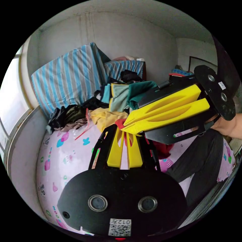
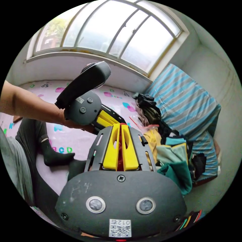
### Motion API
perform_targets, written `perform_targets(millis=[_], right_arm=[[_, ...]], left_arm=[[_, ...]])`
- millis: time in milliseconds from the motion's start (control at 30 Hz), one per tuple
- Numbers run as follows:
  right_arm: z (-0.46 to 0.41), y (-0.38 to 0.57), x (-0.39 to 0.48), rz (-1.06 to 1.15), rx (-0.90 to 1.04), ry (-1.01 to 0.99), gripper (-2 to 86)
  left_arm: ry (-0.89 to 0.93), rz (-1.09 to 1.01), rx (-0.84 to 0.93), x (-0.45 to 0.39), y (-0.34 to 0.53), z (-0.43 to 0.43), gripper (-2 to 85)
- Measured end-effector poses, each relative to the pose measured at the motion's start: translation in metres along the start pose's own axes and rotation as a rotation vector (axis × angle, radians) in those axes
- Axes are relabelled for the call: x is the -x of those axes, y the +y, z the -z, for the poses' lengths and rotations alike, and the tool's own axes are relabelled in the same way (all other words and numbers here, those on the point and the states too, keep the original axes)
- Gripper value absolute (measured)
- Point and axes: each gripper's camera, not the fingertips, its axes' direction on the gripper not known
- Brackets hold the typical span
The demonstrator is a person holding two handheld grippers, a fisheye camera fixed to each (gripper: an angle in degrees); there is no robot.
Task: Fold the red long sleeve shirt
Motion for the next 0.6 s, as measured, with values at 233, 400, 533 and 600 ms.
perform_targets(millis=[233, 400, 533, 600], right_arm=[[-0.049, -0.122, 0.095, 0.139, -0.100, -0.217, -1.0], [-0.093, -0.194, 0.154, 0.194, -0.143, -0.366, -1.0], [-0.153, -0.251, 0.195, 0.186, -0.125, -0.502, -1.0], [-0.192, -0.271, 0.211, 0.155, -0.060, -0.559, -1.0]], left_arm=[[-0.131, 0.151, 0.093, 0.095, 0.112, 0.099, 0.2], [-0.206, 0.374, 0.085, 0.155, 0.186, 0.147, -0.2], [-0.260, 0.482, 0.224, 0.208, 0.235, 0.156, -0.3], [-0.246, 0.527, 0.335, 0.231, 0.258, 0.142, -0.3]])
